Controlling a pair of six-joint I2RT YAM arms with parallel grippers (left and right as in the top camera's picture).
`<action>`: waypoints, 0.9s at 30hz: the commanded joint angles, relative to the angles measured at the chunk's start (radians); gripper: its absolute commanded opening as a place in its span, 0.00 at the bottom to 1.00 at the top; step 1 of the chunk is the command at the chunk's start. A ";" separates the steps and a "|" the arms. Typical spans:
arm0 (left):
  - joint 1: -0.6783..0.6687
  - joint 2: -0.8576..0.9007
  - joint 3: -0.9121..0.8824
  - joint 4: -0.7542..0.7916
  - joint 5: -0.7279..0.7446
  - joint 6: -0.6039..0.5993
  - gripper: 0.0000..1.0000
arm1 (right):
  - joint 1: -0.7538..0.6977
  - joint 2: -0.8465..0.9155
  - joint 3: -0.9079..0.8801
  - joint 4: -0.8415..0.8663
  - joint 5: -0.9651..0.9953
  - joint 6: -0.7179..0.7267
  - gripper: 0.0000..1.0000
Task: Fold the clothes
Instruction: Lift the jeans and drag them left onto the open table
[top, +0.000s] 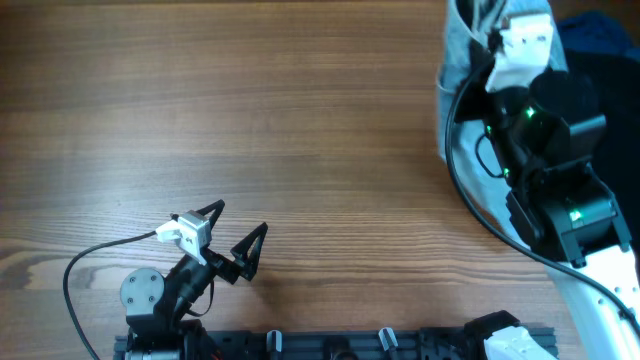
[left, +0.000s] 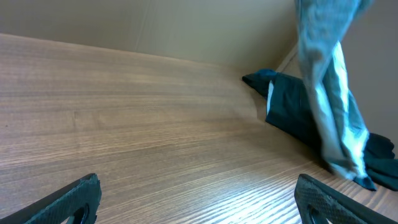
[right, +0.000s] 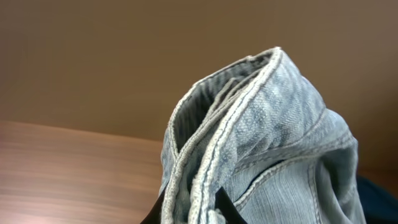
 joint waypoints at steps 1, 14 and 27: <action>-0.004 0.000 -0.008 0.004 0.015 -0.010 1.00 | 0.086 0.081 0.067 0.022 -0.089 0.058 0.04; -0.004 0.000 -0.008 0.004 0.015 -0.010 1.00 | 0.397 0.466 0.066 0.024 -0.117 0.217 0.04; -0.004 0.000 -0.008 0.004 0.015 -0.010 1.00 | 0.550 0.606 0.066 0.257 -0.274 0.309 0.04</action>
